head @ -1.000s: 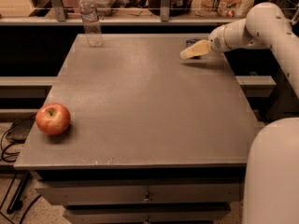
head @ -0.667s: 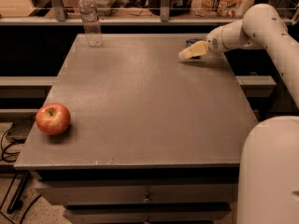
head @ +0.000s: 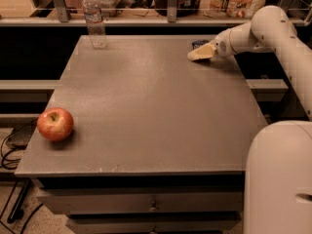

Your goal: Move rxbar blueberry near apple

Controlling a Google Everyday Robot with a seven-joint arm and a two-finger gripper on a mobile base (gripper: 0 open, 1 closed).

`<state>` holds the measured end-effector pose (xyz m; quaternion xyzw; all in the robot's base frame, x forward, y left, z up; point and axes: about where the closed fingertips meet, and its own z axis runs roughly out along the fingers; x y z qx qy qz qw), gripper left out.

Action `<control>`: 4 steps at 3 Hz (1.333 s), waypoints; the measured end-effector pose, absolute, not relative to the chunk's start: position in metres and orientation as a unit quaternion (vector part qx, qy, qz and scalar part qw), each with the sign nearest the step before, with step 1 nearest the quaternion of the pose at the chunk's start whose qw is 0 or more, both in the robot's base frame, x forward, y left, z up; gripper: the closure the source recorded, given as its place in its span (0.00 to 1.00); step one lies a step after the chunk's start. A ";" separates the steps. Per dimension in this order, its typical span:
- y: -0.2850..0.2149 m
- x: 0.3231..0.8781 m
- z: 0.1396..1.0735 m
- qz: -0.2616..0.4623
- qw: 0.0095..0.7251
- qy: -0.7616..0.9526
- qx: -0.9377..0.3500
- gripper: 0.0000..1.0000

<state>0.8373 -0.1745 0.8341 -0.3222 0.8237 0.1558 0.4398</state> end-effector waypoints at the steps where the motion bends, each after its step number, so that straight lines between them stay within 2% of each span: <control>1: -0.175 0.838 0.830 0.158 0.437 0.826 -0.321 0.61; 2: -0.175 0.838 0.833 0.158 0.437 0.826 -0.321 0.85; 3: -0.175 0.837 0.836 0.158 0.437 0.825 -0.321 1.00; 4: -0.175 0.837 0.837 0.158 0.437 0.825 -0.321 1.00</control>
Offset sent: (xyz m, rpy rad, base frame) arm -0.0018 -0.0001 0.0124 -0.0139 -0.0267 0.0141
